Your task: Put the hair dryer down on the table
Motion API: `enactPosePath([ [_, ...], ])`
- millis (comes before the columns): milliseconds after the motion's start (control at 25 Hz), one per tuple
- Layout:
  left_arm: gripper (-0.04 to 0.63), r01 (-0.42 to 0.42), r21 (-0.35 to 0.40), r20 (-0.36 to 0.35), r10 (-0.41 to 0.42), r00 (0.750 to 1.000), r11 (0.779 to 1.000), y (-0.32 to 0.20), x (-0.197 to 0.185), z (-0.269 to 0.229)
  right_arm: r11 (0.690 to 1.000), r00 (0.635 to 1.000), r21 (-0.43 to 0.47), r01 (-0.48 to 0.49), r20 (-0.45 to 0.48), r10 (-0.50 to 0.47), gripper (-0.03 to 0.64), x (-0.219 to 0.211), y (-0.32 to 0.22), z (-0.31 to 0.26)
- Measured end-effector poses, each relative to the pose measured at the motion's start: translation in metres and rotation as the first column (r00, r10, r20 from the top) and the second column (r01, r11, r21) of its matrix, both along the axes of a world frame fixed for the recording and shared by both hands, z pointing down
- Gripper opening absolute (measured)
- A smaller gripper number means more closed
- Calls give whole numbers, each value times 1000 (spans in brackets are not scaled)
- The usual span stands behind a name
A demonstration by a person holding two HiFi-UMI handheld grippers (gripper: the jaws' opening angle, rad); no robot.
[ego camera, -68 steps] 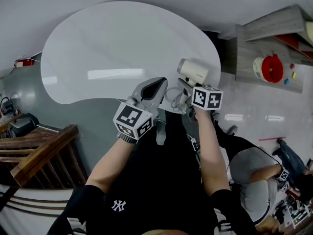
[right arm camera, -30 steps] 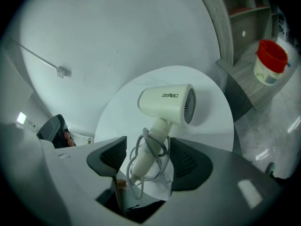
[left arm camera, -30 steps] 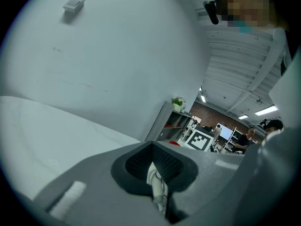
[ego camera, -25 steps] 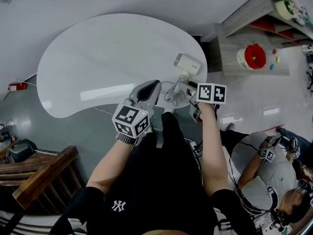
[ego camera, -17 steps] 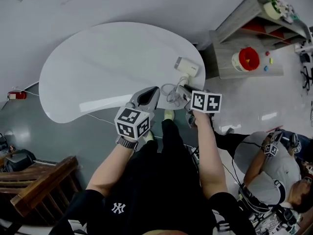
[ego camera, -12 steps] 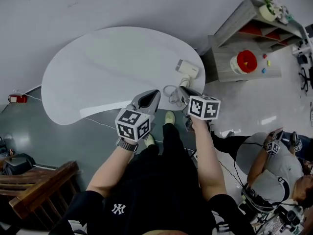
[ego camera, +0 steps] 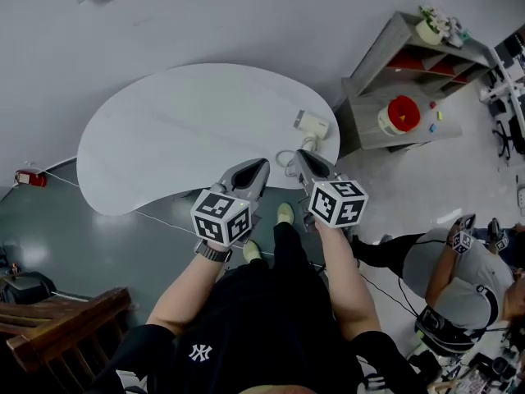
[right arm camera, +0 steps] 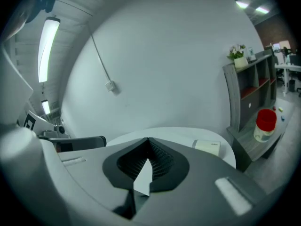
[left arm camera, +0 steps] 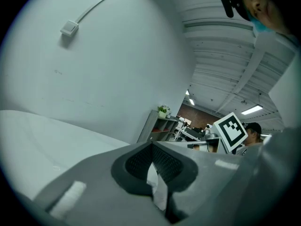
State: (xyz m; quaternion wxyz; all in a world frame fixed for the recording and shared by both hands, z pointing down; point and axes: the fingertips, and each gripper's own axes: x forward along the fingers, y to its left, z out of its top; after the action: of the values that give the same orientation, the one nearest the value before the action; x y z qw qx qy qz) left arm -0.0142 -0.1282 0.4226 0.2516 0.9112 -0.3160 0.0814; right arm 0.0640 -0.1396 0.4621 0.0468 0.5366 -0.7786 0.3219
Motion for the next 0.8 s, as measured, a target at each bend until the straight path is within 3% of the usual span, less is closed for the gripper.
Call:
enactPosePath([
  [280,0,4,88,-52,1,999,996,22,-9,-49,987,997,159,3,-79,10,21,-16,23,-61],
  [800,0,10,194,-106,10,994,981,54,-25,-111,956,994,292,21,-112,13,21,-34,60,-121],
])
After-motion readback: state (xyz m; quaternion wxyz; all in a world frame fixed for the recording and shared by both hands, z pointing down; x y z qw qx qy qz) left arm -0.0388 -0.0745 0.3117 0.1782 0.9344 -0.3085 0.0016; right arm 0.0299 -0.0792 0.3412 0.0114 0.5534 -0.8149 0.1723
